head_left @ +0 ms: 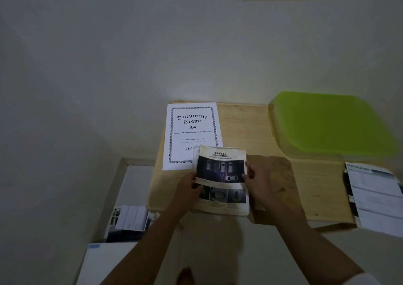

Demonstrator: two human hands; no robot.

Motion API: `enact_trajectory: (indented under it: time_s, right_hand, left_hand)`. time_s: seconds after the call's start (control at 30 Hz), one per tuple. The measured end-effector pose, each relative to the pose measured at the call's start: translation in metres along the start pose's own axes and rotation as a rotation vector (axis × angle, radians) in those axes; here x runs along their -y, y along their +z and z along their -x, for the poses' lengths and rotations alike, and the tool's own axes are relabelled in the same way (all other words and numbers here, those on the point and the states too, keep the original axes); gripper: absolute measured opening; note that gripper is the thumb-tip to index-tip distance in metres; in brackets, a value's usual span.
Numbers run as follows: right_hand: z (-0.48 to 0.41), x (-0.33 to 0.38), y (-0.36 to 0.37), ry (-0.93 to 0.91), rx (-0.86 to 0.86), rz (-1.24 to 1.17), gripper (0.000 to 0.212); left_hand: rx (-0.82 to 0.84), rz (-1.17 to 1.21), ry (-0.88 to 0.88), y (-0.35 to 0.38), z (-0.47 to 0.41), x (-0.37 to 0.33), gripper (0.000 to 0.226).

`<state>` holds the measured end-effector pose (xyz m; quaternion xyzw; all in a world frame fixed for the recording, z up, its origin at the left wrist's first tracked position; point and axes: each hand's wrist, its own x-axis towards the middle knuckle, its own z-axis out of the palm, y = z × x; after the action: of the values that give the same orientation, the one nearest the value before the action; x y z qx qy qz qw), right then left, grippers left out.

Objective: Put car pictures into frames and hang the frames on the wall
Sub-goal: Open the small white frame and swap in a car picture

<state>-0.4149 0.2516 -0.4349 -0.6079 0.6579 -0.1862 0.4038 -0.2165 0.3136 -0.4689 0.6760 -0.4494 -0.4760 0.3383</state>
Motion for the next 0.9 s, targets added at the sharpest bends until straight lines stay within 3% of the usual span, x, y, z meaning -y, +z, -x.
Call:
enact_trajectory:
  time_s: [0.13, 0.27, 0.47, 0.67, 0.9]
  right_hand:
    - [-0.005, -0.004, 0.007, -0.024, -0.021, 0.064, 0.035]
    - [-0.011, -0.012, 0.012, 0.003, 0.009, 0.159, 0.047]
    - [-0.008, -0.023, 0.018, -0.103, 0.053, 0.438, 0.059]
    - [-0.012, -0.031, 0.029, -0.095, 0.055, 0.375, 0.065]
    - [-0.017, -0.030, 0.037, -0.080, 0.045, 0.313, 0.067]
  left_hand:
    - [-0.029, -0.147, 0.031, 0.002, -0.003, 0.005, 0.037]
    - [-0.097, -0.280, 0.072, 0.007, -0.001, 0.006, 0.040]
    - [-0.153, -0.424, 0.116, 0.011, -0.002, 0.017, 0.045]
    - [-0.098, -0.407, 0.080, 0.009, -0.006, 0.024, 0.060]
    - [-0.070, -0.392, 0.090, 0.007, -0.007, 0.028, 0.061]
